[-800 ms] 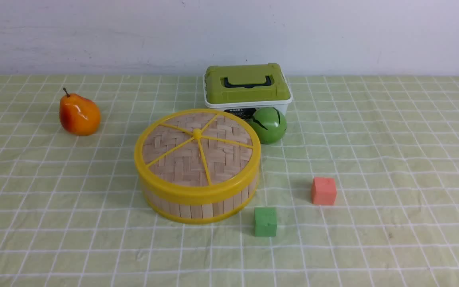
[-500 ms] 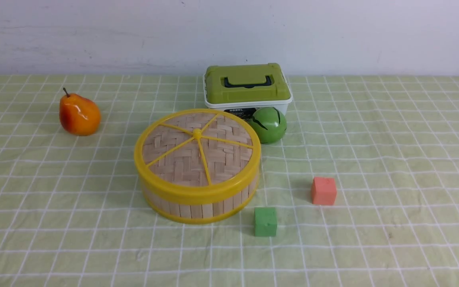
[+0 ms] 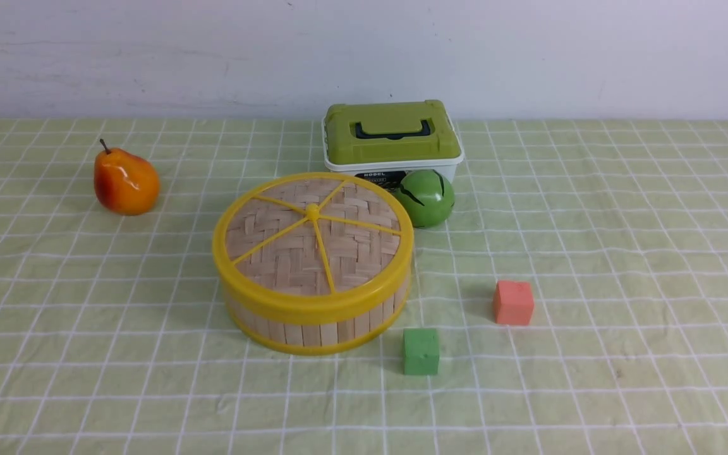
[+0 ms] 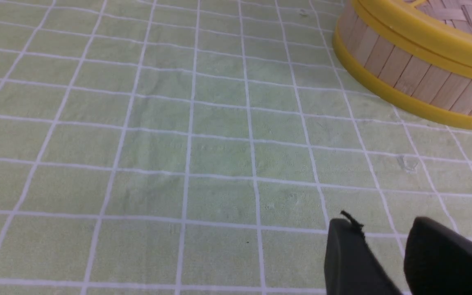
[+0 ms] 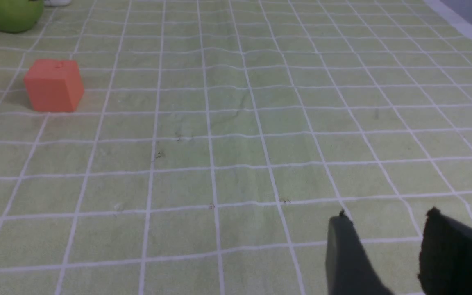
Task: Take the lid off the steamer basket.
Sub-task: Use the left arm to lift the lid of the steamer
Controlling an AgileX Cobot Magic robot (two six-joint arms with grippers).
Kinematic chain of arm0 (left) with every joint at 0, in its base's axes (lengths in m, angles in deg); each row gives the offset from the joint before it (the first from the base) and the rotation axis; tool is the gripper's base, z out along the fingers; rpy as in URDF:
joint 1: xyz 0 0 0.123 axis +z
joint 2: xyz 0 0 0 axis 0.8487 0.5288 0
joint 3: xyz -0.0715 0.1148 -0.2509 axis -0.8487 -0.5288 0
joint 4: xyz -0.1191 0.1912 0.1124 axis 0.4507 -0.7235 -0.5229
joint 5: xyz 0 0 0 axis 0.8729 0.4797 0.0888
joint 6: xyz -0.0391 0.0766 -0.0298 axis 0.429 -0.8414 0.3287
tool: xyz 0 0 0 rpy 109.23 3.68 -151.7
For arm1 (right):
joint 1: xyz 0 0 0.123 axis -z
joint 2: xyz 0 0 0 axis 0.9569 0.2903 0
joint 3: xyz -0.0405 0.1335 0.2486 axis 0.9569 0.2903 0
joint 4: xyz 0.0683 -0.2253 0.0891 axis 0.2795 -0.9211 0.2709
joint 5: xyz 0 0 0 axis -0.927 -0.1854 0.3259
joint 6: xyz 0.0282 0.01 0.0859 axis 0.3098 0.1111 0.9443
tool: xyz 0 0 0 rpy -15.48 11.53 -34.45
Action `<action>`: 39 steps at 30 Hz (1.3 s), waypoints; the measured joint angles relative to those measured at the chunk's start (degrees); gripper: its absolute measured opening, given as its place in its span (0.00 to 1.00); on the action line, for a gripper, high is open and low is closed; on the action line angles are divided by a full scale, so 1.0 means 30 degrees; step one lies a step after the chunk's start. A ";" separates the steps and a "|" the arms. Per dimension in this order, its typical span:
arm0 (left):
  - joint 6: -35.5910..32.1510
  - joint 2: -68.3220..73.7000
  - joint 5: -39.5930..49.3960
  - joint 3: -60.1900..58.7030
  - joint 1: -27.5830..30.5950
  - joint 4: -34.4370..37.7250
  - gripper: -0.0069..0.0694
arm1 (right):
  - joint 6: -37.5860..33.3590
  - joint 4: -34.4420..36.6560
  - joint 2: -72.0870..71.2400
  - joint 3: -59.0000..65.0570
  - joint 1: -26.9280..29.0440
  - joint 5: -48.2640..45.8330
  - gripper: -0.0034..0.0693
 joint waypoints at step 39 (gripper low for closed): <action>0.0632 0.0000 -1.7590 -0.0015 0.0000 0.0085 0.39 | 0.0000 0.0000 0.0000 0.0000 0.0000 0.0000 0.38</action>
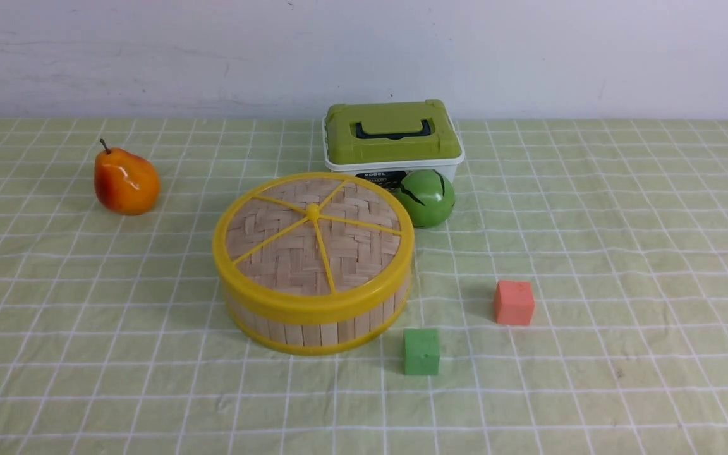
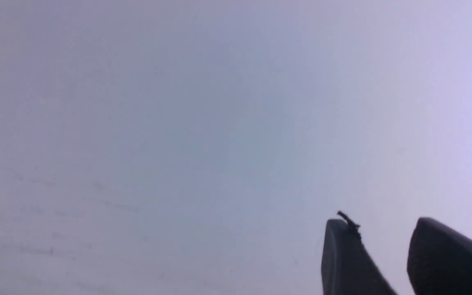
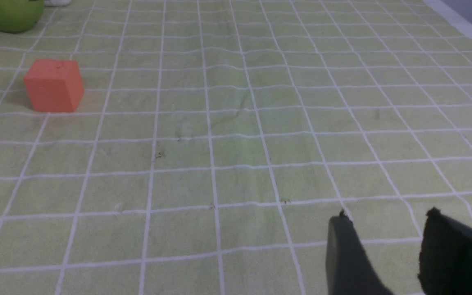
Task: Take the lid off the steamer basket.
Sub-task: Use the left arm to lift the lid of the steamer
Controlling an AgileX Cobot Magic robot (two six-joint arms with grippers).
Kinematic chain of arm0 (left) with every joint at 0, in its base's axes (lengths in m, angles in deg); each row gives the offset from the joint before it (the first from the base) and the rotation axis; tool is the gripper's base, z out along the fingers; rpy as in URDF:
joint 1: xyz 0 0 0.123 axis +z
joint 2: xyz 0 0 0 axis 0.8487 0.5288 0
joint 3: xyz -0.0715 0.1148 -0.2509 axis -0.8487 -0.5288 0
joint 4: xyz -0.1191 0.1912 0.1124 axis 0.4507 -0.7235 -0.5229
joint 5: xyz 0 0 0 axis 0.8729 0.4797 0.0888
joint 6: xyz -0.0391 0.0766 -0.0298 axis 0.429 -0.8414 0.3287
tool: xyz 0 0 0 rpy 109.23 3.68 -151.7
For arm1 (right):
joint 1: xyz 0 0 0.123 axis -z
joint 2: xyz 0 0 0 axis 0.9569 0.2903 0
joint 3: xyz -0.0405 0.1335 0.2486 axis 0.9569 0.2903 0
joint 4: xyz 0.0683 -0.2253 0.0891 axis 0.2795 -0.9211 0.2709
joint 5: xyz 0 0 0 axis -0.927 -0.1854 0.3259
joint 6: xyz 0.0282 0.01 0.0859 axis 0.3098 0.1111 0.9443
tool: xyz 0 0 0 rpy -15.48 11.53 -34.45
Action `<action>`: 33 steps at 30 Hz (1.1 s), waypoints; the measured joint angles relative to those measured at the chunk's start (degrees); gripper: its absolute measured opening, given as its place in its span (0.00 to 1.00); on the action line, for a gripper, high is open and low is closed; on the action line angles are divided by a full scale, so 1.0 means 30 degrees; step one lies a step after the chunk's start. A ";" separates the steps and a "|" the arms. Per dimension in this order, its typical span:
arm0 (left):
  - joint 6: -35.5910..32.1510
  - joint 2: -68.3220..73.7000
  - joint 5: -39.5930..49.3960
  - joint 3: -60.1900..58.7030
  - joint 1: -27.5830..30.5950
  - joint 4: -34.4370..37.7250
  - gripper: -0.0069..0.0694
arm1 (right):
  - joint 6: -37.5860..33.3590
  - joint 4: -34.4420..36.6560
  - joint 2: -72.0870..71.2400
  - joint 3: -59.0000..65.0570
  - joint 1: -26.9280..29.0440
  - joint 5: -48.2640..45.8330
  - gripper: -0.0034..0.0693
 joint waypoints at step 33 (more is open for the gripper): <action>0.1885 2.0934 1.3884 1.7353 0.0009 -0.0077 0.07 | 0.0000 0.0000 0.0000 0.0000 0.0000 0.0000 0.38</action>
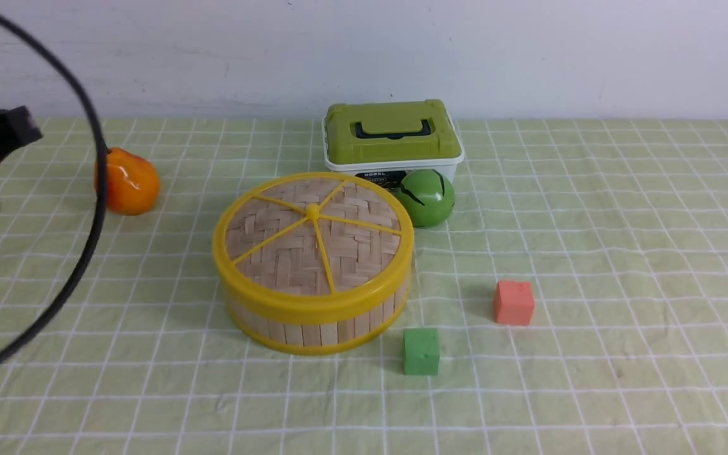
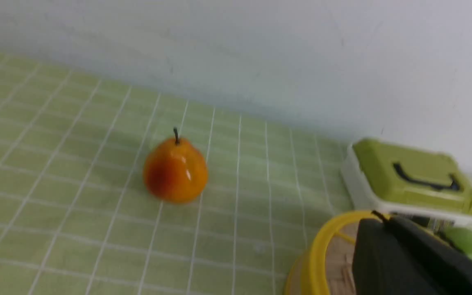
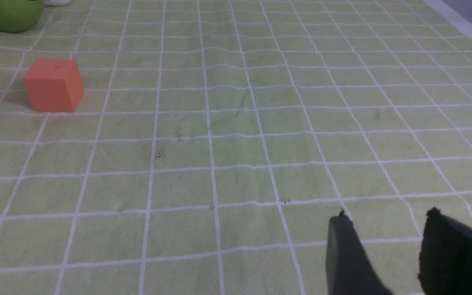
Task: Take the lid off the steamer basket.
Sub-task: Use the left arm to lift the lid of the steamer
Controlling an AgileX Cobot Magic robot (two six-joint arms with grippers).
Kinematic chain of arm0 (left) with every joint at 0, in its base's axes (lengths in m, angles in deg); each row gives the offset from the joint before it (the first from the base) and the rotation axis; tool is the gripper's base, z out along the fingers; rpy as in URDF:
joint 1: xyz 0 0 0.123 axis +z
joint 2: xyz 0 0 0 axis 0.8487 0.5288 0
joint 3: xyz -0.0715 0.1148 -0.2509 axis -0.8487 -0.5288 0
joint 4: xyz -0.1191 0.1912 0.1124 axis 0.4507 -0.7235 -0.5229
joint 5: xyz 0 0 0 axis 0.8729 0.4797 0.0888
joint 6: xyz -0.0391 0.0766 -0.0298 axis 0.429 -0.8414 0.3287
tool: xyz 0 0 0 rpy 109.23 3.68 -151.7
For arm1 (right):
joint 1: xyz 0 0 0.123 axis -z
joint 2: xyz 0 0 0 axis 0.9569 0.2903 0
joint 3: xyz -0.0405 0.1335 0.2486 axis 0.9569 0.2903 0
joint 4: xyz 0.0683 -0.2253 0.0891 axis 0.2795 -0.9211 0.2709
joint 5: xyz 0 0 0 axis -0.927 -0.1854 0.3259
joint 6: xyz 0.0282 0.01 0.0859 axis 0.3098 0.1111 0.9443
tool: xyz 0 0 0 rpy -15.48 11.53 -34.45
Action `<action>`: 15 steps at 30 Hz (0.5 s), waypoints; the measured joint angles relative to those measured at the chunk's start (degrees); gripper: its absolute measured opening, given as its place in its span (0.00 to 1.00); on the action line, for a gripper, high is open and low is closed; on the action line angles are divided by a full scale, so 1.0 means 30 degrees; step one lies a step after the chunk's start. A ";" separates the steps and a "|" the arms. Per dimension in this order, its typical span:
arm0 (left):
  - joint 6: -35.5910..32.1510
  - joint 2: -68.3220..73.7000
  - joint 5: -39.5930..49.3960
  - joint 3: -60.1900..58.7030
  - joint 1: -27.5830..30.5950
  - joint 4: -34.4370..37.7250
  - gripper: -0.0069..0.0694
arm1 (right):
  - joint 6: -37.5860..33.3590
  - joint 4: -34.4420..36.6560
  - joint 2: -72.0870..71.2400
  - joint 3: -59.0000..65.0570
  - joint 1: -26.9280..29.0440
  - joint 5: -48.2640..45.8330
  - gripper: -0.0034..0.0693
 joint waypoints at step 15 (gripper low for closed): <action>-0.3018 1.1234 1.7142 1.5460 -0.4193 0.1869 0.07 | 0.0000 0.0000 0.0000 0.0000 0.0000 0.0000 0.38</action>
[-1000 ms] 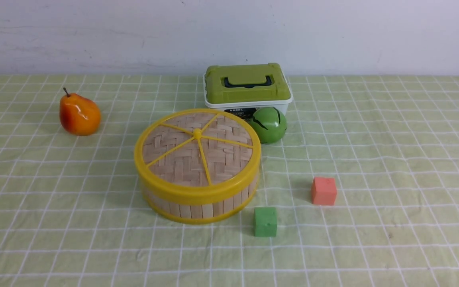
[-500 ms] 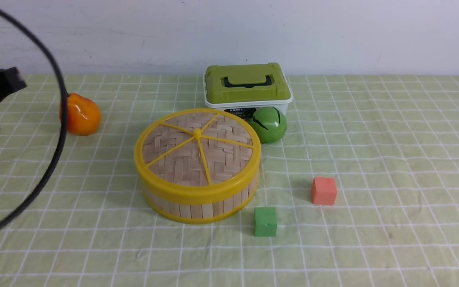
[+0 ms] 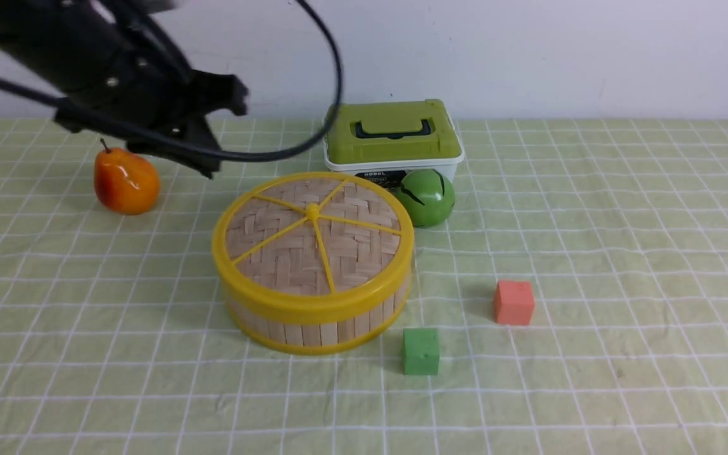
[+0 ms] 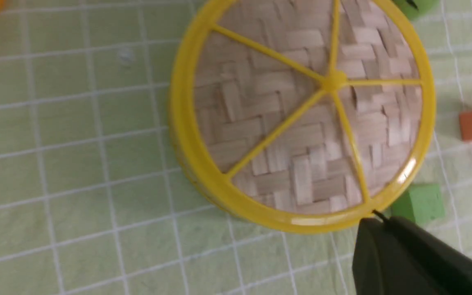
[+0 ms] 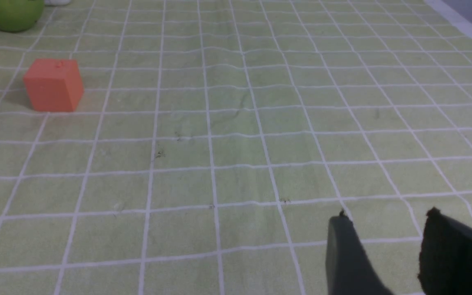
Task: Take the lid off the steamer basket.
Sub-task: Use the left arm to lift the lid of the steamer
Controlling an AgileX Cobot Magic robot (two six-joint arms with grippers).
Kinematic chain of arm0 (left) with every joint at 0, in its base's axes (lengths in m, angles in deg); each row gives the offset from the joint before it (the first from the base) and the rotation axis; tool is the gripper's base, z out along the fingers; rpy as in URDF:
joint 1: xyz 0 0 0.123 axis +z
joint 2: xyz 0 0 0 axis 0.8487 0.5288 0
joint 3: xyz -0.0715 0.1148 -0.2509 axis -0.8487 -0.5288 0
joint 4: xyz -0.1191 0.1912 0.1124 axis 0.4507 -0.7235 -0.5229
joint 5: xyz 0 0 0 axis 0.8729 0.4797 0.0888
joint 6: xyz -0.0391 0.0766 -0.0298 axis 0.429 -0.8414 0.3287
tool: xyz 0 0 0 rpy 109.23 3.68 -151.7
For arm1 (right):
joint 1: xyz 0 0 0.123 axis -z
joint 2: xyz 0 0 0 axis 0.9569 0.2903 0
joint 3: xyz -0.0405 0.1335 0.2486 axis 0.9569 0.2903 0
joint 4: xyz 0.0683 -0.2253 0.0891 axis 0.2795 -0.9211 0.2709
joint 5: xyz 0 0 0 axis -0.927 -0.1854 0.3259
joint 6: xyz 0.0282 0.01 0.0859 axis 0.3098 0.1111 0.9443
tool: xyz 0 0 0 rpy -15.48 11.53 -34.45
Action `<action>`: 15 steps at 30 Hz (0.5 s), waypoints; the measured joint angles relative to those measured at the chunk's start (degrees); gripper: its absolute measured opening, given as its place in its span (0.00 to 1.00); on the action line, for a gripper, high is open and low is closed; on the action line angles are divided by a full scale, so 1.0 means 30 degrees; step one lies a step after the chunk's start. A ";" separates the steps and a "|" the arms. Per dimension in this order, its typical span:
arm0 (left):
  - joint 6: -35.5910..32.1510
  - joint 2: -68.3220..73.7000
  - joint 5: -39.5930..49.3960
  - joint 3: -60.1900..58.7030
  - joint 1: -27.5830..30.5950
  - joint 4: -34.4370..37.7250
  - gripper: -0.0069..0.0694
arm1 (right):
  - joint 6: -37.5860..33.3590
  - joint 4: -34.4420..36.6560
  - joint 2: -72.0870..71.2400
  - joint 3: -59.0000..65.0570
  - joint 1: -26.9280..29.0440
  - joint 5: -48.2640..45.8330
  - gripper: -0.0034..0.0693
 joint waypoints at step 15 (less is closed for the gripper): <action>-0.0430 0.9317 0.2653 1.1170 -0.5035 -0.5546 0.43 | 0.0000 0.0000 0.0000 0.0000 0.0000 0.0000 0.38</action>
